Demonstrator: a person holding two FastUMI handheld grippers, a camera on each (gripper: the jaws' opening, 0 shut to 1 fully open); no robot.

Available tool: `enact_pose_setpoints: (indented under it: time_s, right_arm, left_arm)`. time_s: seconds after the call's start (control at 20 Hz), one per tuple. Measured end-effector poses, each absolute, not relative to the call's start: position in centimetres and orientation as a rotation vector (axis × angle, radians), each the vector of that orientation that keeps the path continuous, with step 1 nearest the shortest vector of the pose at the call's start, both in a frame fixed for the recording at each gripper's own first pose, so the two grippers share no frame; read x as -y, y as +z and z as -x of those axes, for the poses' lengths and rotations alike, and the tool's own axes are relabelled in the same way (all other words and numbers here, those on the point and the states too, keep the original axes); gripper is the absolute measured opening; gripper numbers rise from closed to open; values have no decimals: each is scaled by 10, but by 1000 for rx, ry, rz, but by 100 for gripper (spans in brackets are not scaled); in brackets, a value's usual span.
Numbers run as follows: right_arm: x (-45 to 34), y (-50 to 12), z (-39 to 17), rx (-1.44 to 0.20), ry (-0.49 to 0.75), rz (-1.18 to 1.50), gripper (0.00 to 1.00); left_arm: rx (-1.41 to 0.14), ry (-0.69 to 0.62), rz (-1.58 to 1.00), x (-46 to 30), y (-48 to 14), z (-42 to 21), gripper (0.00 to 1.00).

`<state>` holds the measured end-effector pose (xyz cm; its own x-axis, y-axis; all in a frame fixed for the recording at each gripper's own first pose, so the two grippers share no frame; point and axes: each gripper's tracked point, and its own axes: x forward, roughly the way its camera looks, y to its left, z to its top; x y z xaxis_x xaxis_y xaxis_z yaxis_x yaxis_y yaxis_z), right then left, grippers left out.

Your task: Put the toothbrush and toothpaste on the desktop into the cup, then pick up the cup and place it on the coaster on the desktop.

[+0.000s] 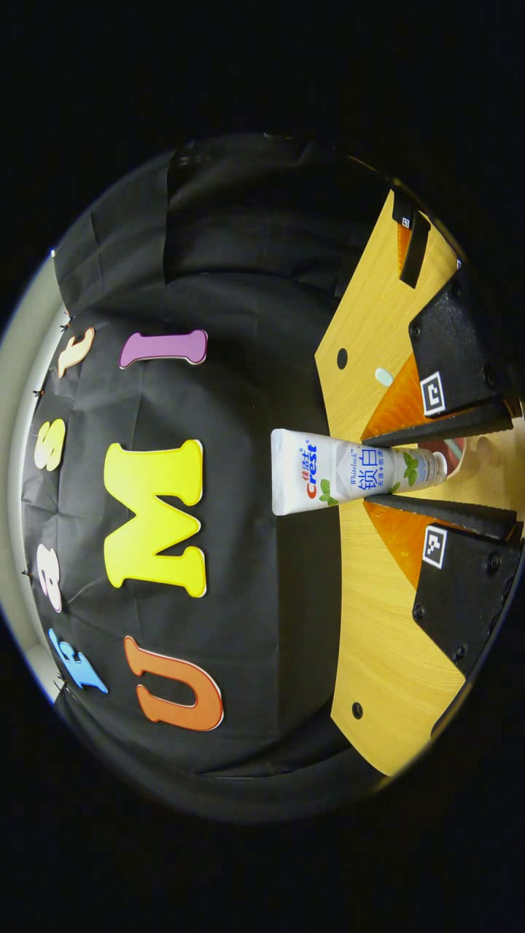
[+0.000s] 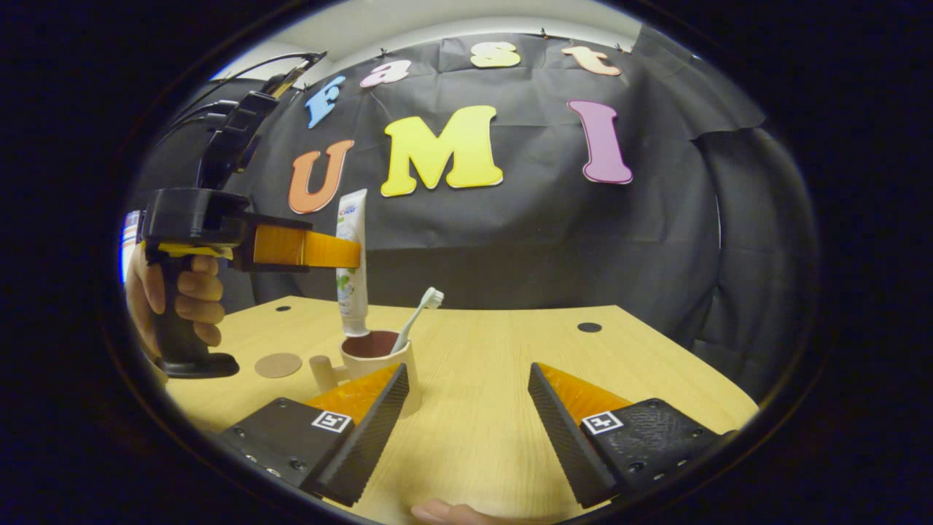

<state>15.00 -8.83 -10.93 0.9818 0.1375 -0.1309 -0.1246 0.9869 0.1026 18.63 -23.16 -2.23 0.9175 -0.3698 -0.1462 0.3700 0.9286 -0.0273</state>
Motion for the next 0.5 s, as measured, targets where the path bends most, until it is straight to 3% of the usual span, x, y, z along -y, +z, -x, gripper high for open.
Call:
enact_pose_setpoints:
  time_s: [0.25,0.5]
  right_arm:
    - [89,-109,-148,-140,128,-93,98]
    - [87,-103,-142,-132,120,-86,98]
  left_arm:
    - [-201,-420,25,242,-35,-182,43]
    - [-113,-416,2,235,-7,-173,48]
